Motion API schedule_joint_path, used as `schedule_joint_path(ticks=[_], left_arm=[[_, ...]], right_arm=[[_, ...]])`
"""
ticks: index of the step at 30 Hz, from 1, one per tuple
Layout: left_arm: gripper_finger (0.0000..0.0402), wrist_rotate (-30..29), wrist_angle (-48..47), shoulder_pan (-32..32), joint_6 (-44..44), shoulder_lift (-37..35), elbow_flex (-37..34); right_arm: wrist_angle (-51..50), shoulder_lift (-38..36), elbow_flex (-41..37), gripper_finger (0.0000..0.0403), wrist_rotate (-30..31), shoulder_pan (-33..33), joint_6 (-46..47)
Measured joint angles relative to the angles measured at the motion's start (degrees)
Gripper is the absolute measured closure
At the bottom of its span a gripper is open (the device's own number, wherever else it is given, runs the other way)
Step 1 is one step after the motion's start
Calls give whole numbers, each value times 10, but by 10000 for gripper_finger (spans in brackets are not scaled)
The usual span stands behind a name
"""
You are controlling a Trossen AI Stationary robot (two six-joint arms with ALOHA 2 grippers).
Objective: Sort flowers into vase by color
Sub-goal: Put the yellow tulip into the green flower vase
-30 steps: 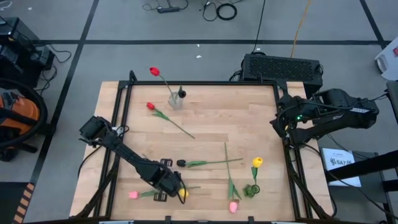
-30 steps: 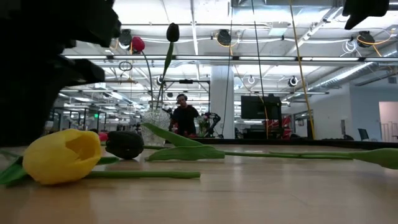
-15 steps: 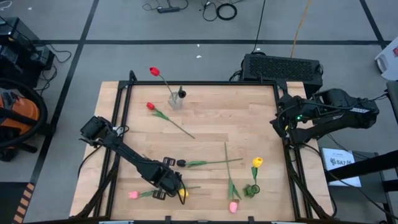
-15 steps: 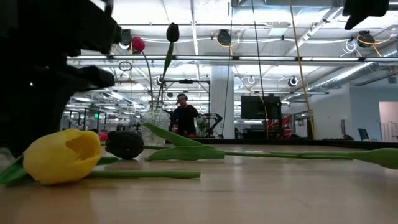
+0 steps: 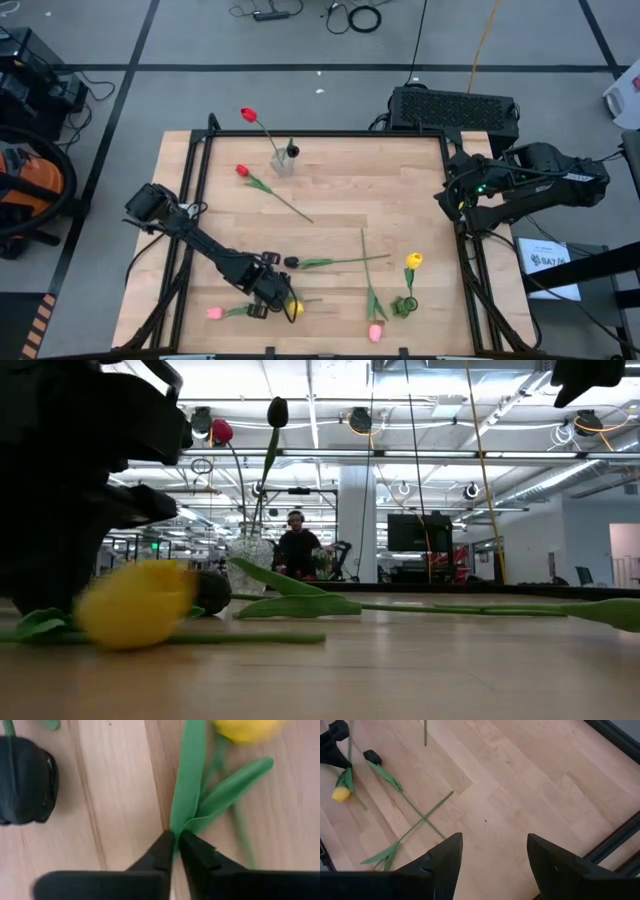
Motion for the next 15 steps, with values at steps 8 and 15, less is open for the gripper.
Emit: schedule_joint_path(ticks=[8,15], left_arm=[[399,-87,40,5,-84,-37,0],[400,-242,120,17,-62,-178,0]], right_arm=[[0,0,0,188,1,0,-5],[0,0,0,188,4,0,-5]])
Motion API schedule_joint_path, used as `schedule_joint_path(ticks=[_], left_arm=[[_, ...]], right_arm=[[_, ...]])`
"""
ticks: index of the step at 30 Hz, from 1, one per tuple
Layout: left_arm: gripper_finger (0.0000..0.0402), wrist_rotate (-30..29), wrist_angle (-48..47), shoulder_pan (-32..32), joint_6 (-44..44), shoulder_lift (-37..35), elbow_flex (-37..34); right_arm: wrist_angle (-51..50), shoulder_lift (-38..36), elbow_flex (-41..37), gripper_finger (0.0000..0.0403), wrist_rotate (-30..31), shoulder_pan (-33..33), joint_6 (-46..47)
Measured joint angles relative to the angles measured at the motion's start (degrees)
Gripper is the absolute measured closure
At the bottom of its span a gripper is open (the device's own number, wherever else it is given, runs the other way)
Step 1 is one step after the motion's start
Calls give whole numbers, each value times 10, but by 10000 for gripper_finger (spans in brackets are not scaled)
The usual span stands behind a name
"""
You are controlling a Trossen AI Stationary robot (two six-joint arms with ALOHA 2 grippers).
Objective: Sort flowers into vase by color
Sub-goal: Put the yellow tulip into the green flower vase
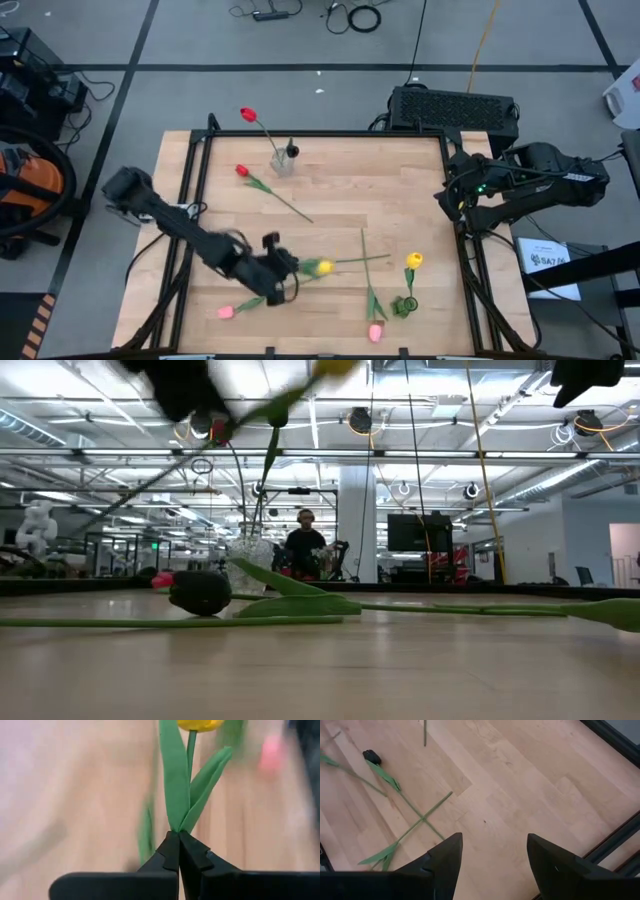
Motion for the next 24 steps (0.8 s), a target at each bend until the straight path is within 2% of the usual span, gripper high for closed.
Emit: schedule_joint_path(ticks=[4,7,10,15,19,24], left_arm=[[401,-100,137,2,79,-74,2],[401,-112,284,3,200,-101,2],[401,-100,449,5,311,-97,3],[401,-9,693,19,369,-14,3],[401,0,901,35,369,84,3],[401,2,1058,48,348,179,9]], right_arm=[[0,0,0,188,4,0,0],[0,0,0,188,14,0,0],[0,0,0,188,15,0,0],[1,0,0,188,21,0,7],[1,0,0,188,26,0,10],[0,0,0,188,26,0,12]])
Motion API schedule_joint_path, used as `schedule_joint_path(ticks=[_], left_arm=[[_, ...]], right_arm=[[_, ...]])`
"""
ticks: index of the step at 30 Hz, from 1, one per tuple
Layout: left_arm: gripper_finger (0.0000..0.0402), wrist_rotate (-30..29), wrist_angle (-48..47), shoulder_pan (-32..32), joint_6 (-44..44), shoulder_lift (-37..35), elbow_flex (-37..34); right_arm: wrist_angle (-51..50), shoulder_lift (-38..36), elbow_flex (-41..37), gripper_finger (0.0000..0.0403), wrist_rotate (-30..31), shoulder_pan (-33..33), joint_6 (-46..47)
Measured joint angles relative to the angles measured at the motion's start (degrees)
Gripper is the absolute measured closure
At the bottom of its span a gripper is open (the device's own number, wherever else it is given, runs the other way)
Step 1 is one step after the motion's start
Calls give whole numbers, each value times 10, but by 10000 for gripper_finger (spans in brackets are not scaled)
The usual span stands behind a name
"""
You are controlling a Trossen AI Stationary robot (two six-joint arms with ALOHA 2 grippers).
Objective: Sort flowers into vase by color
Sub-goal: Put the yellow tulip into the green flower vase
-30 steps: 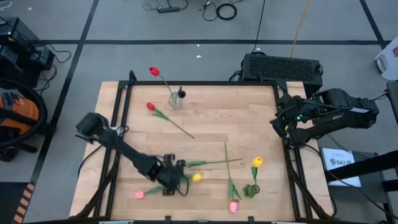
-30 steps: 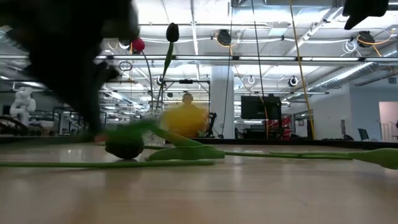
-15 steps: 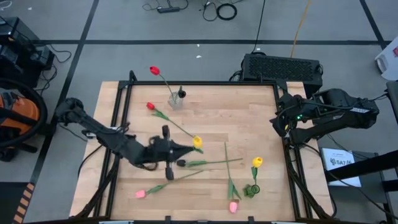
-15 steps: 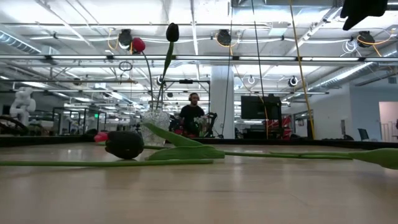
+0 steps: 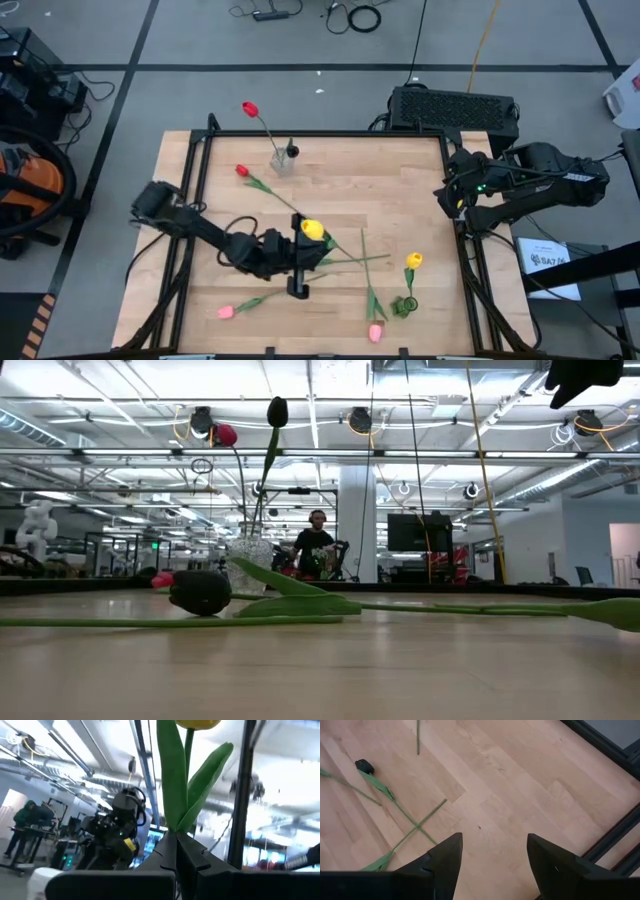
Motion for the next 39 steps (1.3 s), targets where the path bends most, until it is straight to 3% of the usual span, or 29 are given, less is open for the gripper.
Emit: schedule_joint_path(ticks=[5,13,19,26,39], left_arm=[[401,9,23,4,-27,53,31],[401,95,-8,11,-100,149,147],[401,96,-45,11,-96,205,251],[402,96,-164,12,-86,244,337],[402,51,-234,13,-85,314,419]], right_arm=[[0,0,0,188,18,0,4],[0,0,0,188,31,0,62],[0,0,0,188,28,0,78],[0,0,0,188,25,0,74],[0,-1,0,188,8,0,57]])
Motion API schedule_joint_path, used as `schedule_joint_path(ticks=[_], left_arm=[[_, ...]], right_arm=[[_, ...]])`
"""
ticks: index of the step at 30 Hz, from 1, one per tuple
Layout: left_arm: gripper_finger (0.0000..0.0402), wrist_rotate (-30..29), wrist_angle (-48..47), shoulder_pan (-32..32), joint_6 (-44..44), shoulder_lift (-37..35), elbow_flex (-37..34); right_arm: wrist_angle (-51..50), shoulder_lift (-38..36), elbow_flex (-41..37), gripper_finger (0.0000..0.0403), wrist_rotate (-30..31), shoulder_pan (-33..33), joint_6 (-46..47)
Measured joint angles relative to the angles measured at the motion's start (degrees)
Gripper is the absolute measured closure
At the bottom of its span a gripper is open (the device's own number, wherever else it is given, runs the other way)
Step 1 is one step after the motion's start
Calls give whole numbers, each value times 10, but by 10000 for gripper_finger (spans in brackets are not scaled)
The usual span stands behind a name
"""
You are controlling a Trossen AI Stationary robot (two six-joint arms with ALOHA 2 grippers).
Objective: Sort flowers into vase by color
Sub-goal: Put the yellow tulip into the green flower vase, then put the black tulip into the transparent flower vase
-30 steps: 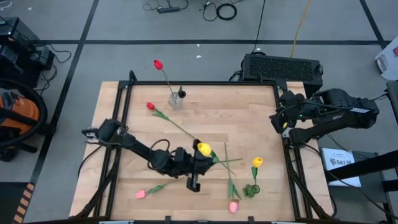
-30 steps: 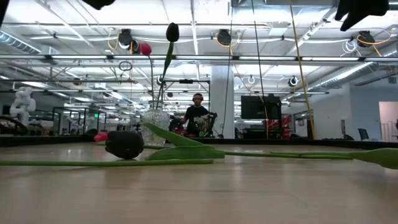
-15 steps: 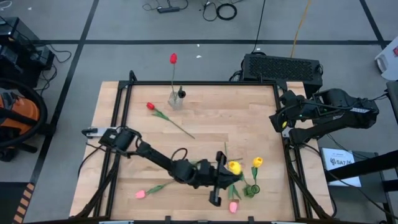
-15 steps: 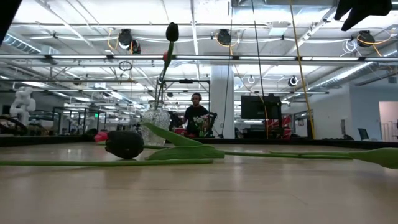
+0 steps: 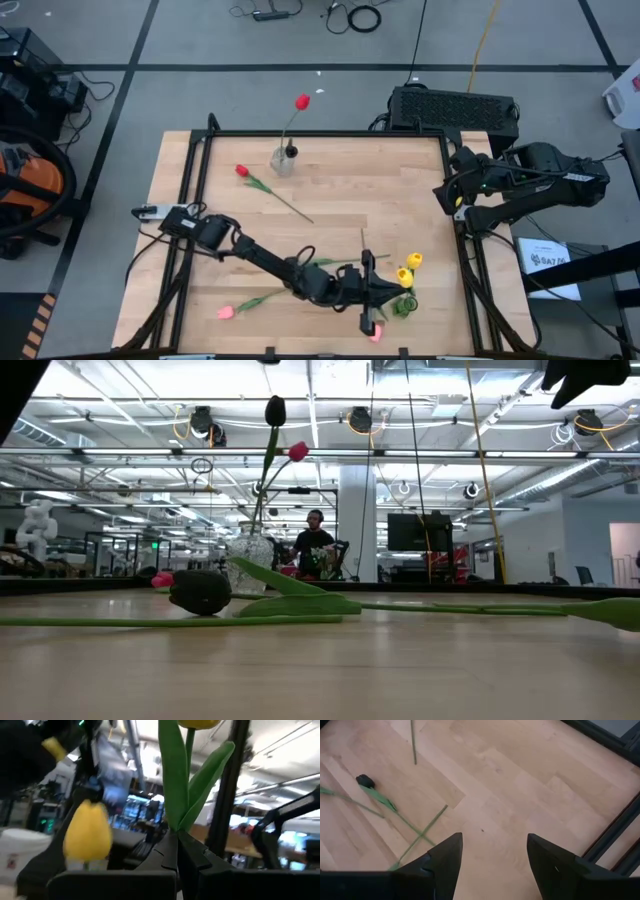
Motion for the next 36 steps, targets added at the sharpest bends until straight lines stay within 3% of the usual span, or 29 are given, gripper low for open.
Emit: schedule_joint_path(ticks=[6,15,19,27,36], left_arm=[[400,-7,-34,2,0,6,1],[360,-5,-121,1,-13,7,1],[333,-3,-142,1,-62,7,1],[264,-4,-180,1,-62,6,1],[249,-28,-358,-1,-86,-31,17]], right_arm=[[0,0,0,188,-27,0,-11],[0,0,0,188,-26,0,-23],[0,0,0,188,-25,0,-24],[0,0,0,188,-25,0,-46],[42,1,-1,188,-25,0,-83]])
